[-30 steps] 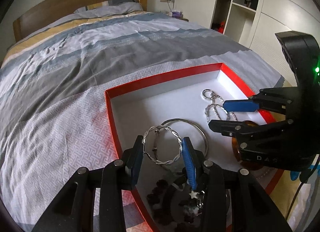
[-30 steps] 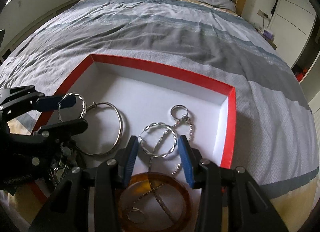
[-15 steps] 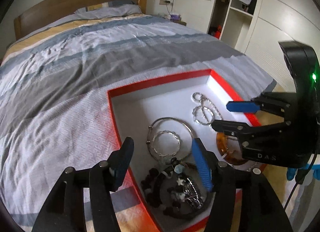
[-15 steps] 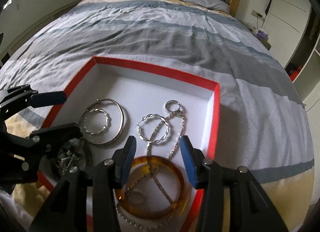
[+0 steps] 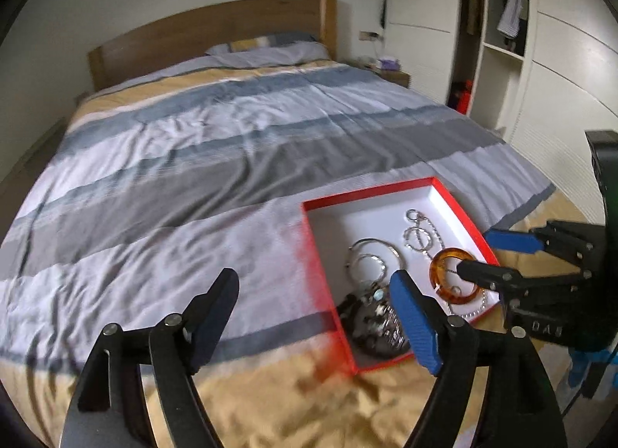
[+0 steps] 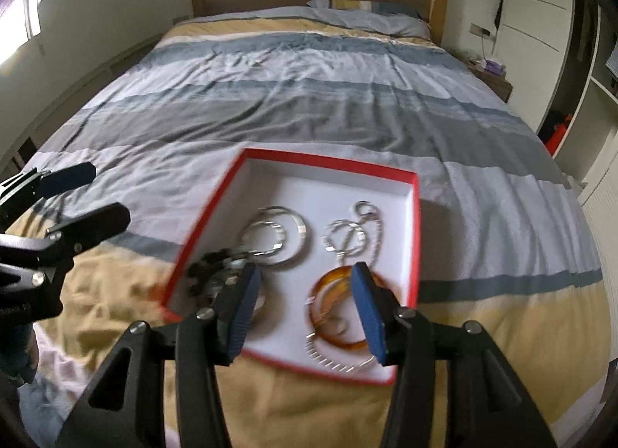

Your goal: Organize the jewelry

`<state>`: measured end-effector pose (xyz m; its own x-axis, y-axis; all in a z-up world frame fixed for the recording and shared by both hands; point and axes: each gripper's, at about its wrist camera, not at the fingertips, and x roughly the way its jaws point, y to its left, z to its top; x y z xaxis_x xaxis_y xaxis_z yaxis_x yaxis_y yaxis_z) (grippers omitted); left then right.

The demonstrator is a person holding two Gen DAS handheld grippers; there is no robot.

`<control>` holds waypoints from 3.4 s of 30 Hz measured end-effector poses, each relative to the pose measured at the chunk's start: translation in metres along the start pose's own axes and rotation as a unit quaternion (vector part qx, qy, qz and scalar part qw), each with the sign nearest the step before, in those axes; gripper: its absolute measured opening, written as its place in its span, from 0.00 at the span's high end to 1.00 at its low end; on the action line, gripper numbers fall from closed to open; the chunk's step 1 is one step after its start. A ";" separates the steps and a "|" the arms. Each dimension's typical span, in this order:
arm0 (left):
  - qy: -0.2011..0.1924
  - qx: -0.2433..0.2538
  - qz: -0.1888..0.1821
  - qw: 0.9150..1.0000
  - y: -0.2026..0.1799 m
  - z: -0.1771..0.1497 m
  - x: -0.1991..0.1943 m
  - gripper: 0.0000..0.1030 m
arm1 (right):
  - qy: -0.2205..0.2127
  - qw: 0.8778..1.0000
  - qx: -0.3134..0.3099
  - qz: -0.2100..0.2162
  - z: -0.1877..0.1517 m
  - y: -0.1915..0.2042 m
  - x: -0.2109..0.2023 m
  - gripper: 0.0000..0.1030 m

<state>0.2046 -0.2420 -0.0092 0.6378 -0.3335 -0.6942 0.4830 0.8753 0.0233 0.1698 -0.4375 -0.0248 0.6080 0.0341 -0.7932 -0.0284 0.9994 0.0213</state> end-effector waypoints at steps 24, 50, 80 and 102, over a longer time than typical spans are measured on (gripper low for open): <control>-0.066 -0.062 0.134 0.987 0.065 -0.084 -0.198 0.08 | -0.056 0.998 0.027 0.018 -0.056 0.128 -0.116 0.51; -0.062 -0.145 0.192 0.969 0.123 -0.182 -0.274 0.01 | -0.075 0.997 0.028 0.010 -0.119 0.188 -0.153 0.31; -0.097 -0.153 0.230 0.956 0.132 -0.211 -0.320 0.01 | -0.115 0.992 0.044 -0.005 -0.140 0.190 -0.201 0.31; -0.080 -0.139 0.208 0.965 0.121 -0.209 -0.291 0.01 | -0.112 0.992 0.048 -0.028 -0.137 0.175 -0.195 0.31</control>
<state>-0.0480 0.0344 0.0455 0.8370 0.0369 -0.5460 0.0001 0.9977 0.0676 -0.0623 -0.2707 0.0498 0.7673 -0.0317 -0.6405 0.0799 0.9957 0.0465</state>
